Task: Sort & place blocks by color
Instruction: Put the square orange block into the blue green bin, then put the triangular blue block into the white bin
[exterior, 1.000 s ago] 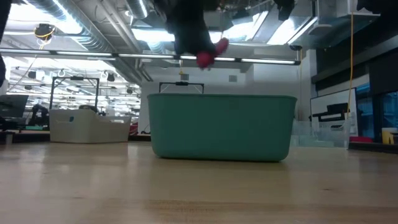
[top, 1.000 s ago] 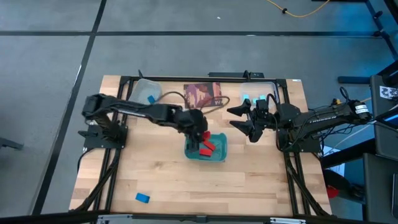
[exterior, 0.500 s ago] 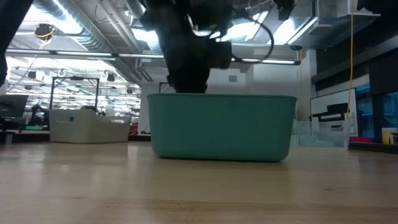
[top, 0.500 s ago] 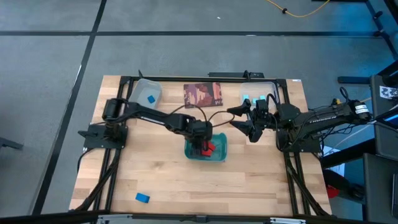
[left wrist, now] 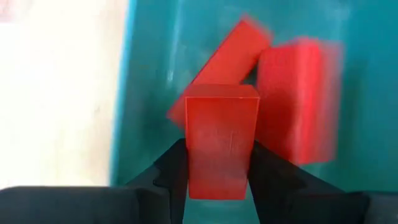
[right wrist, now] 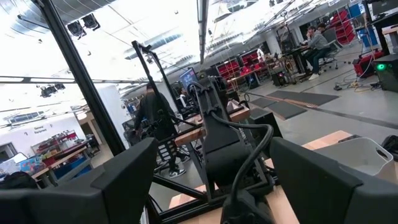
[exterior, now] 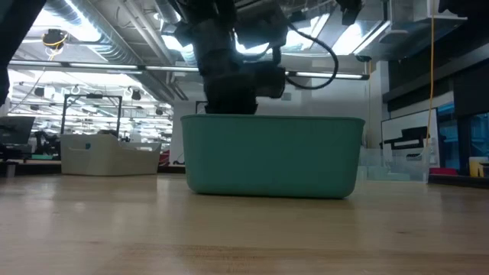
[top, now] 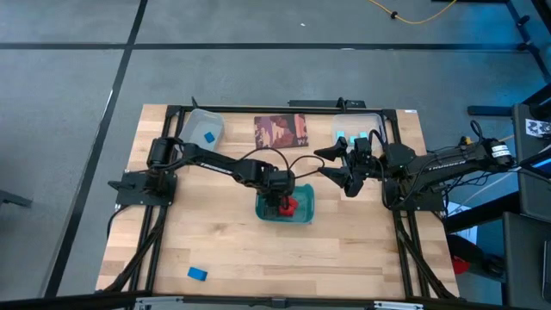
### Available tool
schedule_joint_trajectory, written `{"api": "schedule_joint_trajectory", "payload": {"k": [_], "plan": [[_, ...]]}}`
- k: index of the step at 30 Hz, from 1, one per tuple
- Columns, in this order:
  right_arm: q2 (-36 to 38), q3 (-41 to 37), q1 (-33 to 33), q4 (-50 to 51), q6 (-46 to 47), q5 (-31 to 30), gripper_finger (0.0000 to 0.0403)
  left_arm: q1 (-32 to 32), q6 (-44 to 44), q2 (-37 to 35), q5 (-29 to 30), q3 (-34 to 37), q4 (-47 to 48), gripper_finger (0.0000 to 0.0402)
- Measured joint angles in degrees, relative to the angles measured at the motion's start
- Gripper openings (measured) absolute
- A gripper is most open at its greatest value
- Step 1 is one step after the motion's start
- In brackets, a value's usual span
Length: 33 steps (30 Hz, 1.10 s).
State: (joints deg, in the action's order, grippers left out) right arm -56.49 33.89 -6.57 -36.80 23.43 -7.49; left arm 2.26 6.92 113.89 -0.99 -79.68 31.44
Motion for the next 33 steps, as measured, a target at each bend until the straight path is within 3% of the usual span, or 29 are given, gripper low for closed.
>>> {"api": "schedule_joint_trajectory", "payload": {"k": [6,25,29,33], "plan": [[0.00,0.00,0.02,-0.01,-0.02,0.00,0.0318,0.07,0.02,0.23,0.09,0.22,0.37,0.0167],[0.00,0.00,0.02,0.00,0.01,0.00,0.0318,-0.69,3.04,-0.63,-3.59,0.13,2.05,0.0243],[0.00,0.00,0.02,0.13,0.01,0.00,0.0318,-1.45,3.22,-4.36,-5.14,-0.73,7.61,0.0243],[0.00,0.00,0.02,1.07,-1.05,0.00,0.0318,-1.41,2.56,-12.39,-3.57,-0.84,8.82,0.0241]]}}
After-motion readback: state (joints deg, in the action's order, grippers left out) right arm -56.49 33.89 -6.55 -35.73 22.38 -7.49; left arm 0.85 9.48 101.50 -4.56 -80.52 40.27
